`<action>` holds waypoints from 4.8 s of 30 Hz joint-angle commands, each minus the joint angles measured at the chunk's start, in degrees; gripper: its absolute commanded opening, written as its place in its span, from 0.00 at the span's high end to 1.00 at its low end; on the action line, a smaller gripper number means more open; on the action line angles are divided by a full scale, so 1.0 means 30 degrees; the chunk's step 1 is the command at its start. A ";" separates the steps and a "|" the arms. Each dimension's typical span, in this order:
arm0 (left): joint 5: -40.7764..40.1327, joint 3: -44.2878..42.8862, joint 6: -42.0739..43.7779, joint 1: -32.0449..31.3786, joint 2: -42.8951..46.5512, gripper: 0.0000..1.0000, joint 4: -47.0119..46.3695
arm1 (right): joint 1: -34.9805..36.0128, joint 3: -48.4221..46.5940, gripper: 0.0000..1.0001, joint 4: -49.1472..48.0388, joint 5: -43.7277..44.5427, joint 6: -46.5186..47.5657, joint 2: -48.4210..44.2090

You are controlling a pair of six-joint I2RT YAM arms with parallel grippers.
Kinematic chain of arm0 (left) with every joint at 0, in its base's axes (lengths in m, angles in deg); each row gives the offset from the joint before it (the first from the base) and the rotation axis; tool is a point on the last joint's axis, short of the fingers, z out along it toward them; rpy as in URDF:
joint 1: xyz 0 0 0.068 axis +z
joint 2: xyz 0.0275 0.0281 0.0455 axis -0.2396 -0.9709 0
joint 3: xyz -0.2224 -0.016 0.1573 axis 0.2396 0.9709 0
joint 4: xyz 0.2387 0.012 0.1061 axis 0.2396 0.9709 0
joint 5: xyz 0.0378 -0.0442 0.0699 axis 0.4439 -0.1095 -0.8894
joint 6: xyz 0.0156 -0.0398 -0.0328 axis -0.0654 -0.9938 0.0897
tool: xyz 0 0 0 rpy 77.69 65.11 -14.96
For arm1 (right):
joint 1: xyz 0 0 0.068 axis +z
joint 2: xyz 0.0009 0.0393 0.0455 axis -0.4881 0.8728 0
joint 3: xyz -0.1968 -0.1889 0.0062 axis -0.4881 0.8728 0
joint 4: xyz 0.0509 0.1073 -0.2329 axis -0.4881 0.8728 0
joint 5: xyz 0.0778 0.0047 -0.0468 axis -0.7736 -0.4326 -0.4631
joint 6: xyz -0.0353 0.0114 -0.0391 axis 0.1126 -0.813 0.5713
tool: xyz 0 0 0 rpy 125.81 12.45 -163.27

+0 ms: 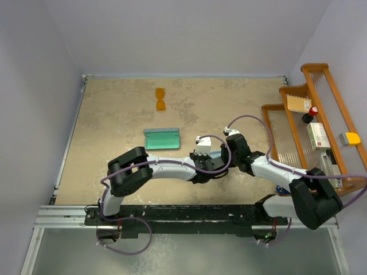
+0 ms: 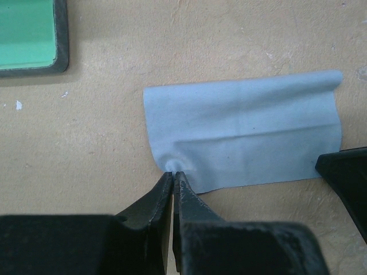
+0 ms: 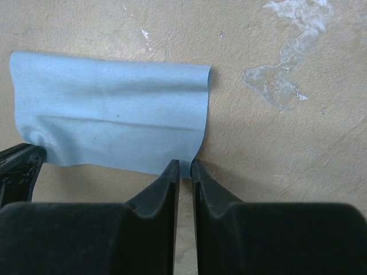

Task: Organize the sunglasses
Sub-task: Fold the glasses cleaning cloth at the center of the board.

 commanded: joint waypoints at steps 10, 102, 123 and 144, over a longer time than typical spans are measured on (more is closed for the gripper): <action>-0.0430 0.0318 0.0239 -0.0055 0.1005 1.00 -0.0430 | 0.0180 -0.0536 1.00 -0.0067 -0.0217 0.0194 -0.0092; 0.0243 0.0429 0.3200 0.2015 0.0853 1.00 -0.2852 | -0.1175 -0.2793 1.00 0.0007 -0.0356 0.0133 0.1085; 0.0317 0.1063 0.2748 0.1644 0.0731 1.00 -0.2948 | -0.1175 -0.2378 1.00 -0.0117 0.0112 0.0104 0.1173; 0.0478 0.1124 0.2734 0.1614 0.0732 1.00 -0.3020 | -0.1146 -0.1865 1.00 -0.0540 -0.0384 0.0134 0.1202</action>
